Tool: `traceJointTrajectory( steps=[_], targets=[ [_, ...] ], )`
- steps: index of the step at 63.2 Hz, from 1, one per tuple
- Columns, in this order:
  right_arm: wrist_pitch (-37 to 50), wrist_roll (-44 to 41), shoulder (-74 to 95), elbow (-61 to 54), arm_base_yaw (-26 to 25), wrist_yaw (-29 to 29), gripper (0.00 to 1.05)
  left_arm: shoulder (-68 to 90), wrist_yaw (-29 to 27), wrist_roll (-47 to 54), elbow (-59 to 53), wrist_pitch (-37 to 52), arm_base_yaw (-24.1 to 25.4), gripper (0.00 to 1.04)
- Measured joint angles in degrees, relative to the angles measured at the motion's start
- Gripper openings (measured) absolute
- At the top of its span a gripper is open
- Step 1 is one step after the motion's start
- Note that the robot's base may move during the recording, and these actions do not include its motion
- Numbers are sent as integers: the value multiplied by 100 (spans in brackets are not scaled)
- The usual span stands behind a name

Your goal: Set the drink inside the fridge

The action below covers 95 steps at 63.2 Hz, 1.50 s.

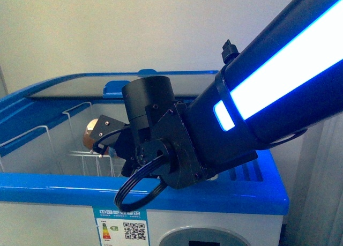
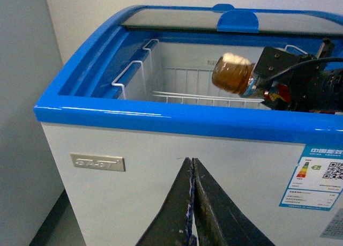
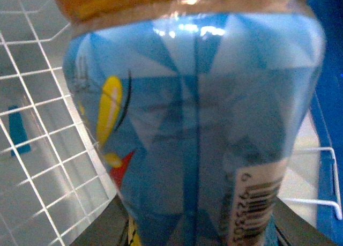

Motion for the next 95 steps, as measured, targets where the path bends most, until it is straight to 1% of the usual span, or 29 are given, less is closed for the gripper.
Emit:
traceJointTrajectory(
  steps=[6,16,26,29,33,35,42,47,54,57,60,67,71,77,85,90,95],
  targets=[
    [7,140,37,70,20,81,39,0,-2,0,0,0,0,3],
    [105,140,46,28,20,157,39,0,0,0,0,0,0,3],
    [63,142,2,-87,15,129,39,0,0,0,0,0,0,3],
    [31,136,-26,-129,15,101,44,0,0,0,0,0,0,3],
    [59,173,-83,-212,13,-2,59,0,0,0,0,0,0,3],
    [59,179,-107,-240,13,-35,65,0,0,0,0,0,0,3],
    [98,345,-306,-452,11,-57,88,0,0,0,0,0,0,3],
    [131,501,-514,-612,-2,-46,98,0,0,2,0,0,0,3],
    [136,804,-990,-905,-79,-46,97,0,0,2,0,0,0,3],
    [105,1001,-1250,-1029,-131,-208,97,0,0,2,0,0,0,3],
    [-9,1292,-1668,-1263,-149,-481,97,0,0,2,0,0,0,3],
    [-127,1928,-2553,-1613,-157,-612,97,0,9,9,0,0,0,3],
    [-238,2326,-3060,-1805,-284,-603,97,0,0,9,0,0,0,3],
    [-396,2857,-3775,-2184,-640,-374,97,0,2,9,0,0,0,3],
    [-693,3508,-4824,-2988,-1414,22,97,0,2,11,0,0,0,3],
    [-1069,3897,-5895,-3884,-1845,-94,97,0,2,11,0,0,0,3],
    [-1499,4199,-6861,-4575,-1978,-306,97,0,2,11,0,0,0,3]
  ],
)
